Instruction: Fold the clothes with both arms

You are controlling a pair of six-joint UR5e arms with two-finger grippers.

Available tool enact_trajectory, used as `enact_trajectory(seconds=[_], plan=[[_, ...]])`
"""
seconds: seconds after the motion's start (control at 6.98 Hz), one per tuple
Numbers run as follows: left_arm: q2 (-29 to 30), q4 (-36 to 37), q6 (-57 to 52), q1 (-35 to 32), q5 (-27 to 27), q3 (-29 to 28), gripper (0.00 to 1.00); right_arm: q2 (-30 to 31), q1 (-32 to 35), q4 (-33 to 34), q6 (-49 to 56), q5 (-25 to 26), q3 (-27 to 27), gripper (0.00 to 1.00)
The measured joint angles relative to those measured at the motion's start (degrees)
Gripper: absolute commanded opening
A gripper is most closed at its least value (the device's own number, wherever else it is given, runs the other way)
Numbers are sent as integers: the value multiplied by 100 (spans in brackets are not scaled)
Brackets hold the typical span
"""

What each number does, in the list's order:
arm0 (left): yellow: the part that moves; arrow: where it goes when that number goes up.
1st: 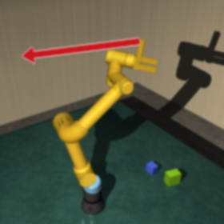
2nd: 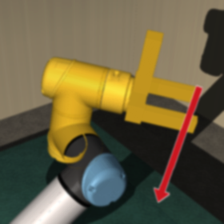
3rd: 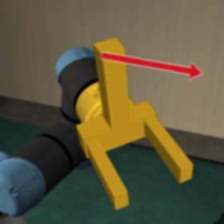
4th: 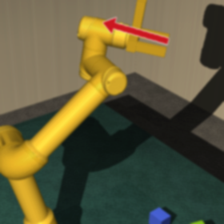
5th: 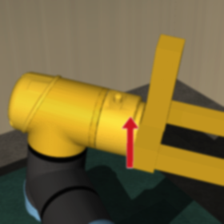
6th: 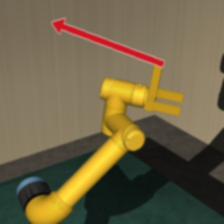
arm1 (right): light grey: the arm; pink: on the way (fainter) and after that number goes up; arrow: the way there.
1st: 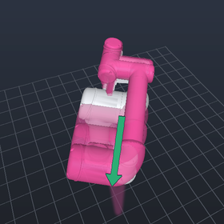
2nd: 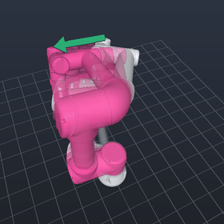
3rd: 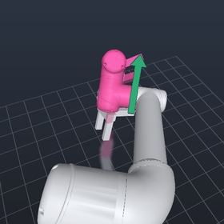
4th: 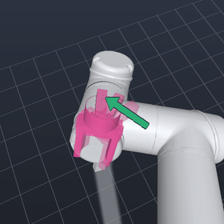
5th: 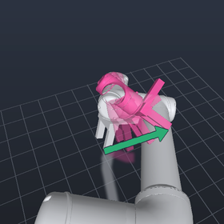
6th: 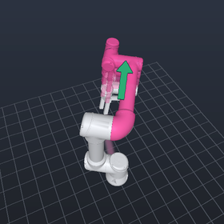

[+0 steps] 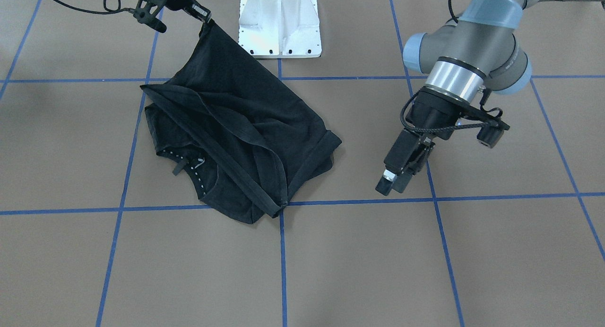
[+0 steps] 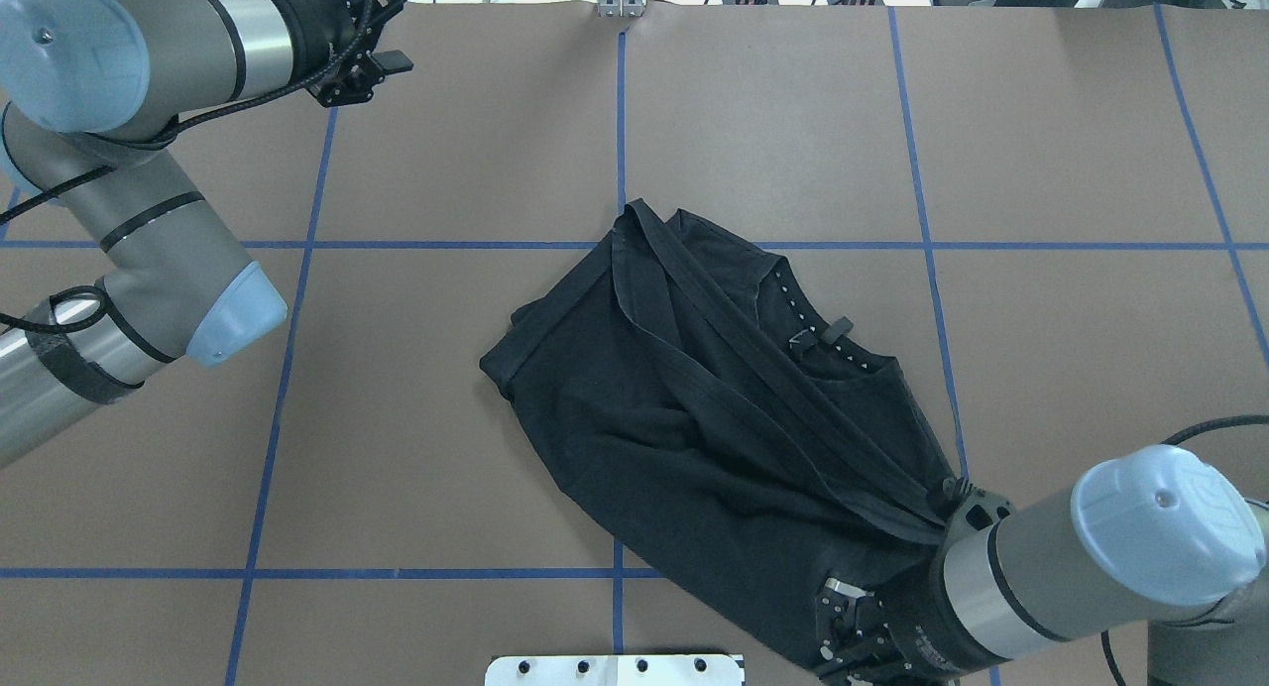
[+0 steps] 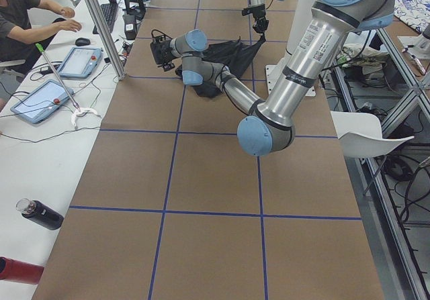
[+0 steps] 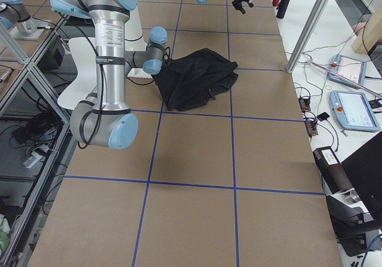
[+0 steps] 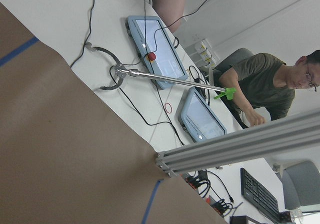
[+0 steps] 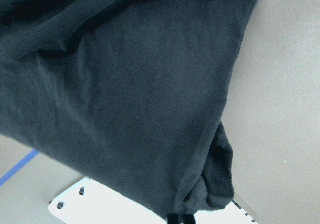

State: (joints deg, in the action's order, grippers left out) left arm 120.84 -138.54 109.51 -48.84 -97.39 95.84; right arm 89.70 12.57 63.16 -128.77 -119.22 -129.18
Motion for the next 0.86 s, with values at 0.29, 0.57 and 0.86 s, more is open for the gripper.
enact_trajectory(seconds=[0.29,0.57,0.86], plan=[[1,1488,-28,226,-409,651,91,-44,168,-9,-80,-36,21,100],[-34,3123,-435,918,-194,1135,73,-319,1165,-14,93,-103,199,100],[-400,3607,-555,1672,240,1260,64,-1045,2121,1,407,-126,889,100]])
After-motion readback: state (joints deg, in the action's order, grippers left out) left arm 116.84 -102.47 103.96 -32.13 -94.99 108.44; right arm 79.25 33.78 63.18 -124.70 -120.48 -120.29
